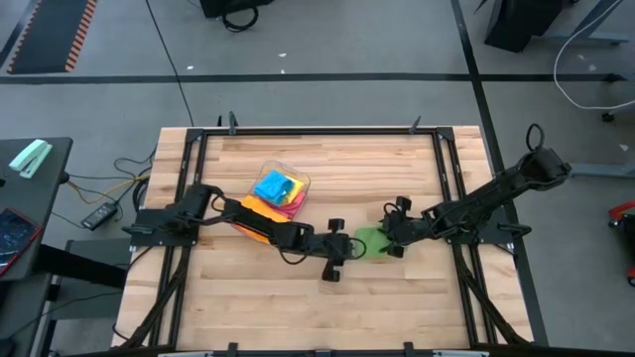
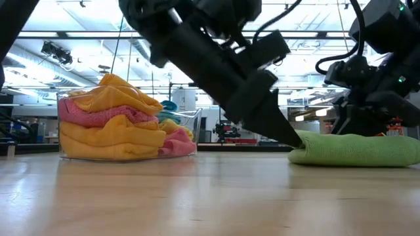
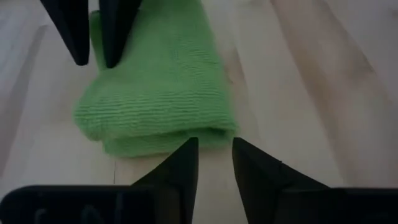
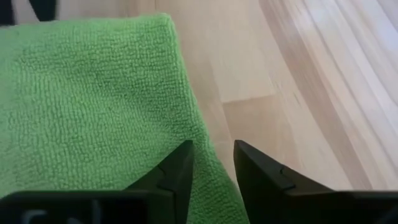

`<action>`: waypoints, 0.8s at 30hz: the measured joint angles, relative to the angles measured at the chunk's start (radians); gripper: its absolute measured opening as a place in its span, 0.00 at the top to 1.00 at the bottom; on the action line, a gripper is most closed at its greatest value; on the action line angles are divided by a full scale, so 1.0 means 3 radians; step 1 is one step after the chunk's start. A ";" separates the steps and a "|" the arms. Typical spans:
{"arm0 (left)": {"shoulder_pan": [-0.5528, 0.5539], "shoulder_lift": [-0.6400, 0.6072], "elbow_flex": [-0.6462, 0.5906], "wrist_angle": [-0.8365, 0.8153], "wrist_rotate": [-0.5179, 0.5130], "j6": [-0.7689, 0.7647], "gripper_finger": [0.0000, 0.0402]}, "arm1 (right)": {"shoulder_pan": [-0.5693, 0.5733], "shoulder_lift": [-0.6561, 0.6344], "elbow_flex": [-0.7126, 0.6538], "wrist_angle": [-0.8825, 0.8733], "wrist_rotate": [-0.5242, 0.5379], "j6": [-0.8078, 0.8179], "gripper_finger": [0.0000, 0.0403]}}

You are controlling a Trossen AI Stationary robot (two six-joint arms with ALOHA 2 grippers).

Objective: Fold microfiber towels
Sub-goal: Fold the green microfiber towel, then put the folded green microfiber towel into the transparent bin

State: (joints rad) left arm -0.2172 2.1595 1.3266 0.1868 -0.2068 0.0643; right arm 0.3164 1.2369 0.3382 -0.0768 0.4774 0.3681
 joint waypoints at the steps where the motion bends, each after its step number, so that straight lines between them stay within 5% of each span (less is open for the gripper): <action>1: -0.0015 -0.0038 0.0000 -0.0066 0.0001 0.0001 0.73 | 0.0000 0.0000 0.0000 -0.0006 0.0000 0.0004 0.70; 7: -0.0144 -0.0149 0.0005 -0.0099 -0.0039 0.0549 0.73 | -0.0002 0.0000 0.0000 -0.0014 0.0050 0.0010 0.73; 10: -0.0204 -0.0109 0.0008 0.0002 -0.0335 0.0891 0.70 | -0.0033 0.0000 0.0000 -0.0014 0.0053 0.0025 0.73; 20: -0.0155 0.0197 0.0006 0.0354 -0.0668 0.1865 0.32 | -0.0109 0.0000 0.0000 0.0016 -0.0027 0.0042 0.74; 24: -0.0099 0.0261 0.0015 0.0636 -0.0863 0.2074 0.25 | -0.0109 0.0000 0.0000 0.0016 -0.0063 0.0047 0.74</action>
State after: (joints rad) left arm -0.2470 2.2379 1.3311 0.3778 -0.4658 0.6865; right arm 0.2836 1.2369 0.3382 -0.0719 0.4584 0.3821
